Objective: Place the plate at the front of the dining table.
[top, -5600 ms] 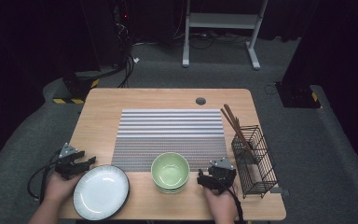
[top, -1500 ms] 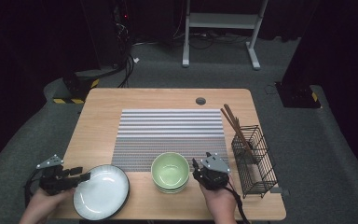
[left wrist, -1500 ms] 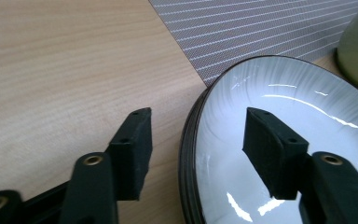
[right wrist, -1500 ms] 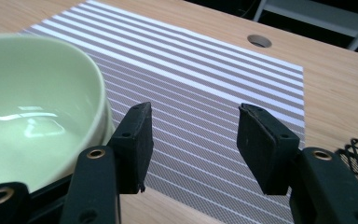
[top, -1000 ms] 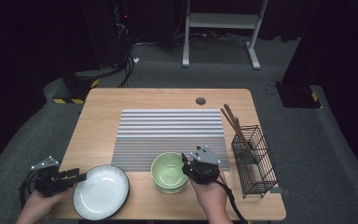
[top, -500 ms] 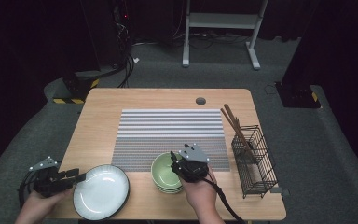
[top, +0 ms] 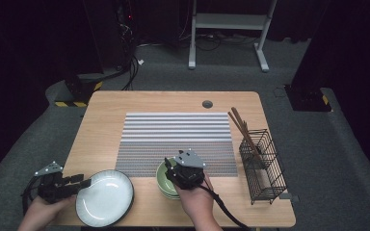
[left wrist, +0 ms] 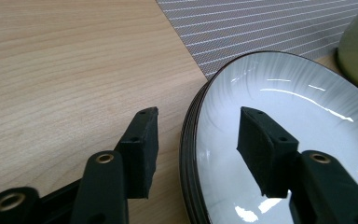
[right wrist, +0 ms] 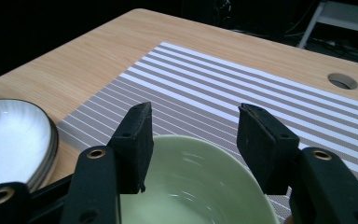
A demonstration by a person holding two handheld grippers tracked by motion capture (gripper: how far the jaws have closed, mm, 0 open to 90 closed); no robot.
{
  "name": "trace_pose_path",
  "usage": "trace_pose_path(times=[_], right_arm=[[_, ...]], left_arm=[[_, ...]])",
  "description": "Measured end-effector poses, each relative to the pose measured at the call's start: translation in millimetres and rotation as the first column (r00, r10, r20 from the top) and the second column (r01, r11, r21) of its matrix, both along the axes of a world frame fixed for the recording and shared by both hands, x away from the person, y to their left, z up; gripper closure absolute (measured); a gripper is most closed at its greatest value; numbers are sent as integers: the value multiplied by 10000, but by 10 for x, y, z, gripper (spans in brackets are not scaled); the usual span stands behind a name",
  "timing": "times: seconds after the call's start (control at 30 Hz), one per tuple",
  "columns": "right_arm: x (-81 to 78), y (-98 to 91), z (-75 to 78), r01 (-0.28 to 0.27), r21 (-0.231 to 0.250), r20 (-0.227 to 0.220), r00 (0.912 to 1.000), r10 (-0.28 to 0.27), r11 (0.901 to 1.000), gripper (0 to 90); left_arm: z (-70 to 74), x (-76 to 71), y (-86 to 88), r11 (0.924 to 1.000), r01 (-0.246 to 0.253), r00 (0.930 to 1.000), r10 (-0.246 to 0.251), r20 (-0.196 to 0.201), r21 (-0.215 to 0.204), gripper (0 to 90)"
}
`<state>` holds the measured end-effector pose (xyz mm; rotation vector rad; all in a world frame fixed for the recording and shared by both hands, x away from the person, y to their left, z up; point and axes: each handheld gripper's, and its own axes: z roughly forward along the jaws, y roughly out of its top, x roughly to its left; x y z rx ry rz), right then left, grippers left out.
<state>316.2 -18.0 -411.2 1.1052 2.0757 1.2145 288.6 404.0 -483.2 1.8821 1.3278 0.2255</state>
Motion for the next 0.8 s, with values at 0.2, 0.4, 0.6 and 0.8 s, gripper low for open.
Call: trace_pose_path(times=[0.2,0.4,0.6,0.8], right_arm=[[-2,125,26,-307,-3,-341,9989,306,9995,519],[9,230,26,-552,347,-784,9952,578,9979,542],[-15,339,14,-793,209,-822,9933,808,9966,544],[-71,480,16,-1124,434,-938,9888,1160,9927,568]], left_arm=[[10,-4,-1,9999,-17,10000,16,-69,-108,490],[23,-16,12,9998,-47,10000,47,-31,-183,503],[2,-17,14,10000,32,10000,-33,-90,-65,559],[10,-34,-1,9999,51,10000,-51,-30,86,571]])
